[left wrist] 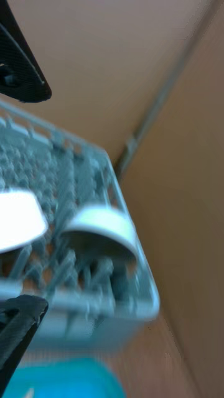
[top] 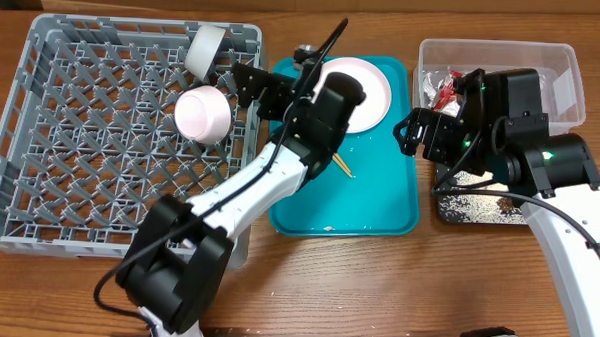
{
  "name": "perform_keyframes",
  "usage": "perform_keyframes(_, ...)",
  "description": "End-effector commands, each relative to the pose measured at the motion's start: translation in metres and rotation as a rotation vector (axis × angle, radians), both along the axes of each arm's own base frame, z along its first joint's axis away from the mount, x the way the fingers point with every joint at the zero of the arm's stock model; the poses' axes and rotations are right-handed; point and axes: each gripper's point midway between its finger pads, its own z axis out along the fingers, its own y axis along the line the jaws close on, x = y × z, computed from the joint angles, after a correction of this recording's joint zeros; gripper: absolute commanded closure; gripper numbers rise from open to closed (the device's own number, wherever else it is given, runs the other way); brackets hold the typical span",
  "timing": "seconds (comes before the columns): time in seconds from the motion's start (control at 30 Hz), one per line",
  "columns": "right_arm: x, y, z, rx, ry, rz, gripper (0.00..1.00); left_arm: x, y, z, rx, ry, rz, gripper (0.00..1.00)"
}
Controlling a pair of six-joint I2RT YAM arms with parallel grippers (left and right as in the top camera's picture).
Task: Sort waste into correct bins and load items into the dishwasher
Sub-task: 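Open the left gripper and withdraw it from the pink bowl, then move the left gripper over the white plate on the teal tray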
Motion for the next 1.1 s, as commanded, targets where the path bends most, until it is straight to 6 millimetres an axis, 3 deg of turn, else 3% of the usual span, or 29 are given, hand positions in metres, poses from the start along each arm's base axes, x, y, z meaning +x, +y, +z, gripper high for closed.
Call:
perform_keyframes(0.0,0.001,-0.002,0.001,-0.010,-0.009,-0.005,0.00,0.008,-0.036,-0.020,-0.300,0.037,-0.178,0.00)
perform_keyframes(0.1,0.001,-0.002,0.001,-0.009,-0.008,-0.005,0.00,0.009,-0.055,-0.054,-0.601,0.146,-0.245,0.00)
perform_keyframes(0.17,0.001,-0.002,0.001,-0.009,-0.008,-0.005,0.00,0.012,-0.069,-0.063,-0.794,0.224,-0.302,0.04)
perform_keyframes(0.27,0.001,-0.002,0.001,-0.009,-0.008,-0.005,0.00,0.019,-0.079,-0.055,-1.043,0.288,-0.349,0.17)
perform_keyframes(0.37,0.001,-0.002,0.001,-0.009,-0.008,-0.005,0.00,0.026,-0.083,-0.034,-1.194,0.302,-0.378,0.20)
perform_keyframes(0.47,0.001,-0.002,0.001,-0.010,-0.008,-0.005,0.00,0.033,-0.084,-0.013,-1.219,0.282,-0.394,0.20)
perform_keyframes(0.53,0.001,-0.002,0.001,-0.009,-0.008,-0.005,0.00,0.036,-0.075,-0.010,-1.204,0.255,-0.325,0.15)
perform_keyframes(0.63,0.001,-0.002,0.001,-0.009,-0.008,-0.005,0.00,0.035,-0.079,-0.022,-1.191,0.312,-0.287,0.00)
perform_keyframes(0.8,0.001,-0.002,0.001,-0.009,-0.008,-0.005,0.00,0.029,-0.085,-0.049,-1.139,0.512,-0.220,0.00)
perform_keyframes(1.07,0.001,-0.002,0.001,-0.010,-0.008,-0.005,0.00,0.013,-0.103,-0.044,-1.152,0.732,-0.217,0.00)
